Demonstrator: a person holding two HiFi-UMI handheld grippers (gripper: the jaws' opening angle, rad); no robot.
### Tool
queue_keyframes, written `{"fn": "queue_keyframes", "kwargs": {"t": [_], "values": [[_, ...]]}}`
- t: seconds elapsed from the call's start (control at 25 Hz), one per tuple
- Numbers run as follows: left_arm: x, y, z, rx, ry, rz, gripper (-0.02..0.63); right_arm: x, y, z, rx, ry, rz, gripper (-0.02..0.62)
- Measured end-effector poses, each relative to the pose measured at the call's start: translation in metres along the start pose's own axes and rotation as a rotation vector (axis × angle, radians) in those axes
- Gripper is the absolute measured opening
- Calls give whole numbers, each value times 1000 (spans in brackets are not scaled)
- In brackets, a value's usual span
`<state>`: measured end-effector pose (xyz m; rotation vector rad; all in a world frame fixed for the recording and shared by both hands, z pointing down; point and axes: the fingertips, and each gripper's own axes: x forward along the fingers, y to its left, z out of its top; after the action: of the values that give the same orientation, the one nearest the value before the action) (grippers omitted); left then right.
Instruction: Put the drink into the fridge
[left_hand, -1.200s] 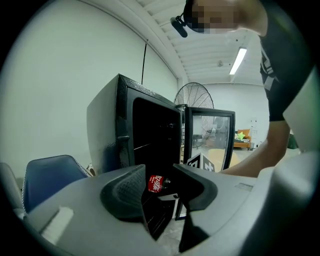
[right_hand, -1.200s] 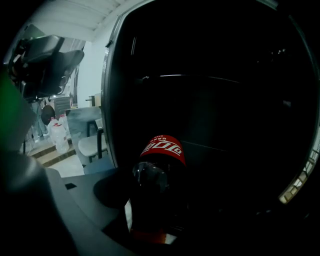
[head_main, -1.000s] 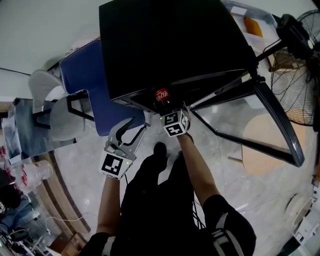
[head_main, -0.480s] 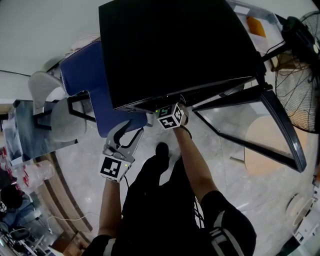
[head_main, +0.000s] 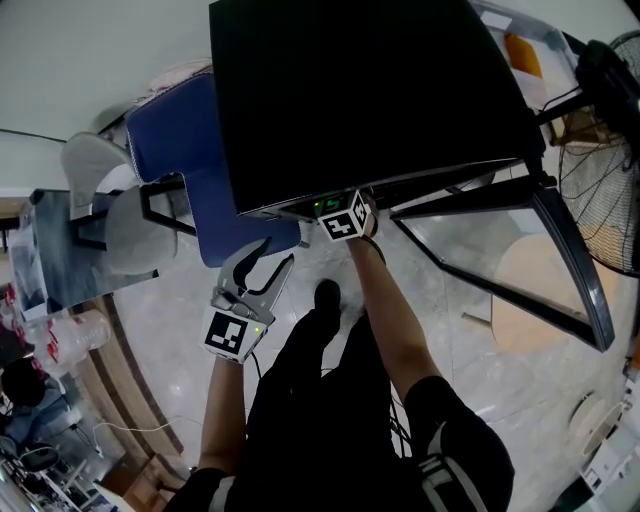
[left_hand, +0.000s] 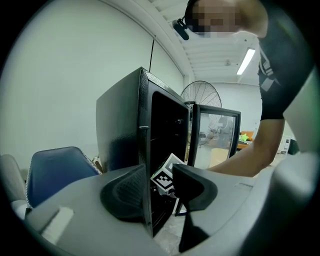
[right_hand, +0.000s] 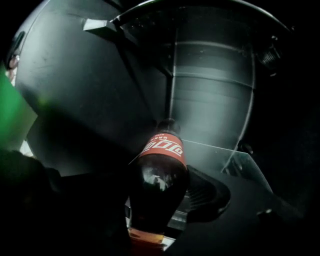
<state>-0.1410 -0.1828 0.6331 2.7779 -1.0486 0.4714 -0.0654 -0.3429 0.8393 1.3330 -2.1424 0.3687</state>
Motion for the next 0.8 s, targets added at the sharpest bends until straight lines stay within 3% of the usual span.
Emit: {"fn": "queue_keyframes", "kwargs": {"t": [0.12,0.28,0.52,0.8], "values": [[-3,-5,2,-13,-1,-1,169,0,2,0,2,13,18,324],[-8,-10,4,-22,3,0,169,0,8,0,2,19,52,392],[-15,-14,2,-29,17,6,169,-5,7,2,38,6,80,422],[-14,-17,4,-51,28,4,169,-20,1,-7,54,-10,49,426]]}}
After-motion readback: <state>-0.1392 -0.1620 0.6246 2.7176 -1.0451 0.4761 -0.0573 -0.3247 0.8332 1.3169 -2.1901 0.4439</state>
